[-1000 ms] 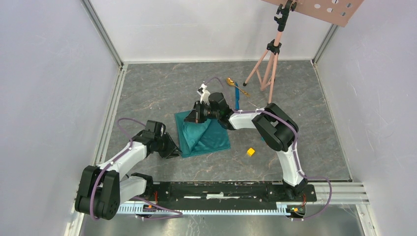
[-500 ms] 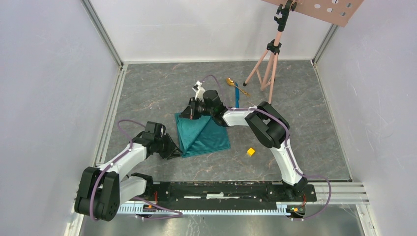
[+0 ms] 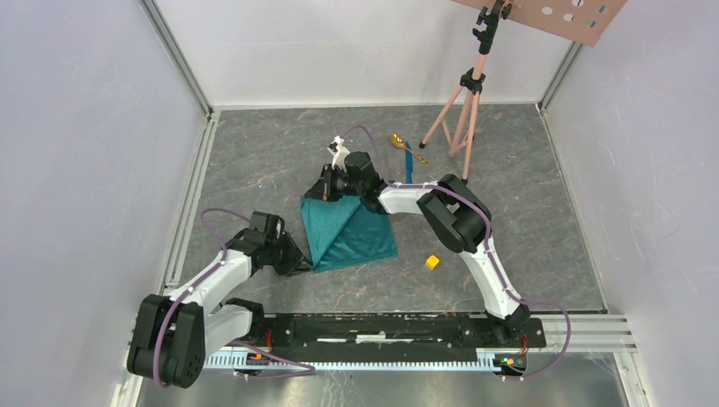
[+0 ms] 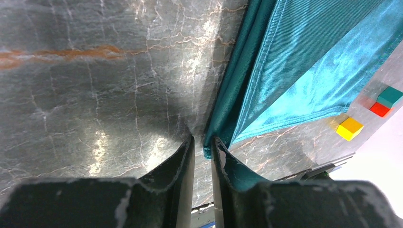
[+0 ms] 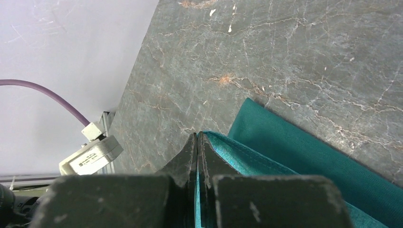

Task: Fold the napkin into a case and place the utensils inside
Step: Fold the top corner of the square-folded napkin at the center of the board.

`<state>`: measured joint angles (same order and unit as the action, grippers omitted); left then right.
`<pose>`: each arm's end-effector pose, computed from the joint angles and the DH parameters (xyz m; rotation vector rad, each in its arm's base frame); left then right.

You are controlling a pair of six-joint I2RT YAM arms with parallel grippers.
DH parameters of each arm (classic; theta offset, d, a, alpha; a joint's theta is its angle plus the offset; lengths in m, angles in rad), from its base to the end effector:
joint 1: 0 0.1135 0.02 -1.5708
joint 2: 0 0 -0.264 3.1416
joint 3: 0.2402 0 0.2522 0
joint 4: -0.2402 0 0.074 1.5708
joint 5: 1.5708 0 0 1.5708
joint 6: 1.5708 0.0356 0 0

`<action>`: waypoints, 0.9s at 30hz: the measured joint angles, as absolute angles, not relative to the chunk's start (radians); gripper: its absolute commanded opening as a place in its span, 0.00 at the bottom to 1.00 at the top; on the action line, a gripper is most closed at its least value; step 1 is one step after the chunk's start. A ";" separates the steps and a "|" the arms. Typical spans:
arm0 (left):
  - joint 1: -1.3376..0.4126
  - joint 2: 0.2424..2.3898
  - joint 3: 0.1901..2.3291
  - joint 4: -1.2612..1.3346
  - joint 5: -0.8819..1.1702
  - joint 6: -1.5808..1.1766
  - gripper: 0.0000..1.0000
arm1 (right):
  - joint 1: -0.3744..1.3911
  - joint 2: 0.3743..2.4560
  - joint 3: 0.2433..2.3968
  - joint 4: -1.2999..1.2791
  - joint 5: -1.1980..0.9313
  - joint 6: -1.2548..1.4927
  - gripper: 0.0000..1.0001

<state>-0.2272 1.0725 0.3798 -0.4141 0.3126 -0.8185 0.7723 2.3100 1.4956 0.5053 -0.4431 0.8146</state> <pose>0.1621 -0.0487 0.1387 -0.7180 2.7160 -0.7145 0.3552 0.3673 0.1393 -0.3032 2.1222 1.4355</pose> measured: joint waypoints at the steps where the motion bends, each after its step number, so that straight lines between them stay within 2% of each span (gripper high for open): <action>1: -0.227 1.067 0.379 -0.419 0.312 -0.819 0.26 | 0.772 2.313 1.496 0.504 -0.443 0.815 0.00; 27: -0.232 1.053 0.378 -0.437 0.303 -0.826 0.24 | 0.769 2.371 1.526 0.444 -0.363 0.789 0.00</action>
<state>-0.2317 1.0534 0.3782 -0.4370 0.3035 -0.8257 0.7692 2.3707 1.5257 0.4438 -0.3626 0.7895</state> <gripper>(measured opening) 0.243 0.006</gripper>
